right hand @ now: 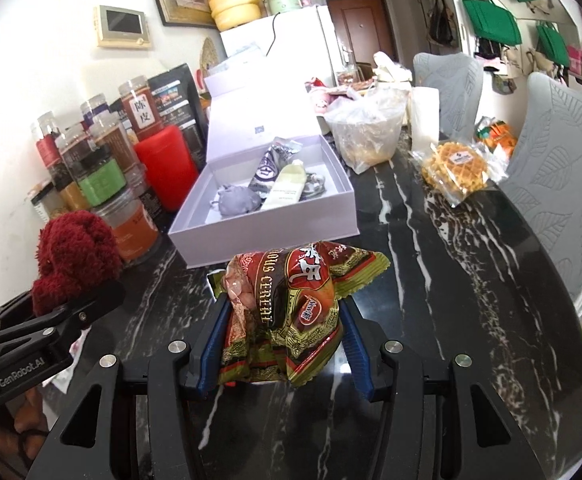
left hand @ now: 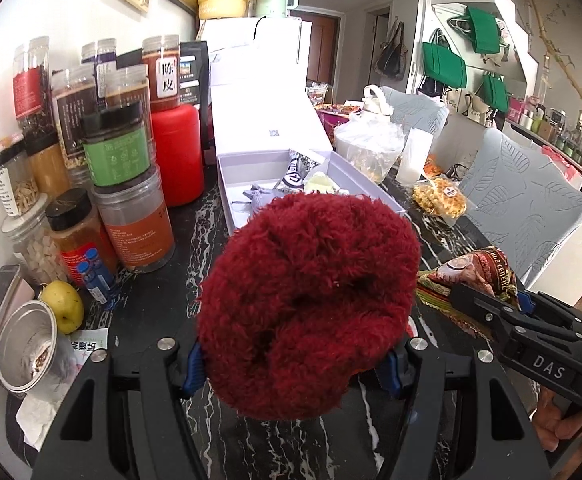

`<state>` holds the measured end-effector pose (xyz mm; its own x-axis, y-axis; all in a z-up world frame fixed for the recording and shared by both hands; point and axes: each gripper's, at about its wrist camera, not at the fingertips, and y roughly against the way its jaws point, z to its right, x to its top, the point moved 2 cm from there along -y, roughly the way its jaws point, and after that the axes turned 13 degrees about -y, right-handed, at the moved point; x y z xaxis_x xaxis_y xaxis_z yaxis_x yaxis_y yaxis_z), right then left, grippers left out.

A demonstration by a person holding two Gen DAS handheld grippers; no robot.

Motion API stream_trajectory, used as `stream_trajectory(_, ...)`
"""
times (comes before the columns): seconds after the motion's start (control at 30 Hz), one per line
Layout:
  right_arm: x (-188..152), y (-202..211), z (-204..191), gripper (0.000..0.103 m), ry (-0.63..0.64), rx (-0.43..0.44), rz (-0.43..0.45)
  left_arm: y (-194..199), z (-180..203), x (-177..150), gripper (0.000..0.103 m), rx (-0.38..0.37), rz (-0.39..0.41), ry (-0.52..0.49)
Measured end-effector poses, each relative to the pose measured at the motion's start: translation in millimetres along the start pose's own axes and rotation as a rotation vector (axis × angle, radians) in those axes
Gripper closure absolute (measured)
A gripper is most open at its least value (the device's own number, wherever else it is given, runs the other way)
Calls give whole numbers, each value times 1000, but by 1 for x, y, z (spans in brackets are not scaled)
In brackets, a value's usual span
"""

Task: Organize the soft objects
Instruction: 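Lift and carry the red ball and cereal pack over the white box with both grippers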

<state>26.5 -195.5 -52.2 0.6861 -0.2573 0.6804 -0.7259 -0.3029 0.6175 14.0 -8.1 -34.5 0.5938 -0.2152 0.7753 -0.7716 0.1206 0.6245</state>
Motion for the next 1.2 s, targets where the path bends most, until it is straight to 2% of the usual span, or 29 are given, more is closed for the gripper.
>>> stream_trajectory(0.27,6,37,-8,51,28,36,63,21,7,13,38,20,50,-14)
stream_trajectory(0.5,20,53,-19,51,60,46,101,31,3,35,38,30,95,-15)
stream_trajectory(0.83,57,58,-30,51,95,63,136,31,-2,74,38,40,138,-30)
stream_trajectory(1.2,98,40,-45,51,137,99,152,20,-12,115,38,67,174,-44)
